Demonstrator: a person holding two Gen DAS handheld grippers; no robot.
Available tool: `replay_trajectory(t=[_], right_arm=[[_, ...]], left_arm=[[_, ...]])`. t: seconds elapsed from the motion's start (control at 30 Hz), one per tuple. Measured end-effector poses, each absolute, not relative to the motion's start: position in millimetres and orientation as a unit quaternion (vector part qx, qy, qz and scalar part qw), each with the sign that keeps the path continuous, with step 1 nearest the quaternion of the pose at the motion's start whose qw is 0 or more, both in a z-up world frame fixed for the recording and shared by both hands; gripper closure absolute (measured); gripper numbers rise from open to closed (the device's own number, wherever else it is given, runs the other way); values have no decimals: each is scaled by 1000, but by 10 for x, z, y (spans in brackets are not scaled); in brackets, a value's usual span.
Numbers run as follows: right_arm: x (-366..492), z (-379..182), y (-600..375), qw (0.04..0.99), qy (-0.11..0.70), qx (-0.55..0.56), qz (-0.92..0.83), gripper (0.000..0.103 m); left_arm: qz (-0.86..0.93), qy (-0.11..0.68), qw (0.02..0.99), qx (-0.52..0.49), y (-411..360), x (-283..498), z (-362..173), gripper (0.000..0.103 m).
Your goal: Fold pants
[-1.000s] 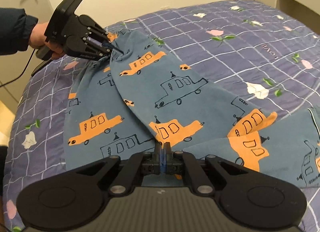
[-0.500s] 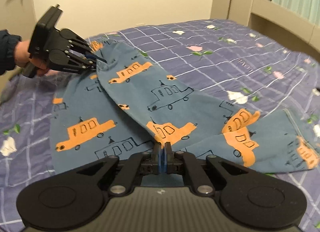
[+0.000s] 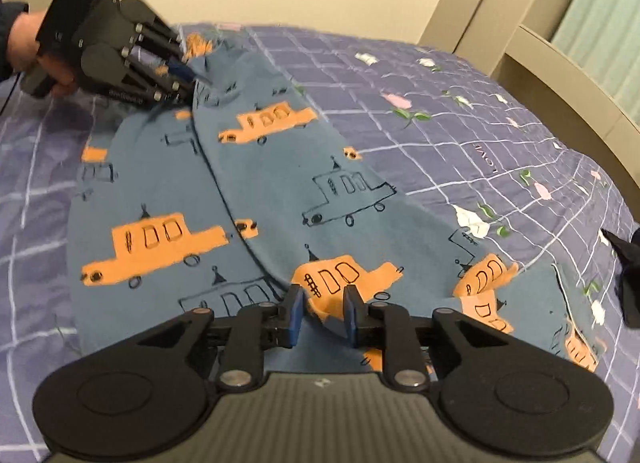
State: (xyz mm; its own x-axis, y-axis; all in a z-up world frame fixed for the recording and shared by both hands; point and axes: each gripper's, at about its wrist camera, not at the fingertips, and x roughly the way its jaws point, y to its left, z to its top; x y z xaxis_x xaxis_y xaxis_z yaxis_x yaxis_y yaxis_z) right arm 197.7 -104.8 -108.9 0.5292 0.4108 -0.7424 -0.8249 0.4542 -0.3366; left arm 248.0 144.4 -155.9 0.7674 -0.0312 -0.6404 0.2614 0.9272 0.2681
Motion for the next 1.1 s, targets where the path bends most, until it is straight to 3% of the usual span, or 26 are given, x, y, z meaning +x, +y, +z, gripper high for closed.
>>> replay_trajectory(t=[0.3,0.33,0.37,0.4,0.63,1.1], right_arm=[[1879,-1155,-924,745,279,-450,405,78],[1873,-1166,-895,741,274,-458,408,81],[1888,-1174,-873,739,276,-458,409,94],[1902,-1172,-863,740,277,-455,410,98],[1935,-904,-1002,777,274,-389,412,100],[1402,-653,-1216,789,265,-350,429,100]], left_arm=[[-111,332,916,196,1492,2484,-1575,88],[-112,332,917,191,1509,2489,-1572,88],[-112,332,919,181,1528,2492,-1561,92],[-108,332,921,170,1544,2495,-1551,102],[-97,315,934,140,1561,2357,-1449,103],[-128,306,927,175,1508,1742,-1142,103]])
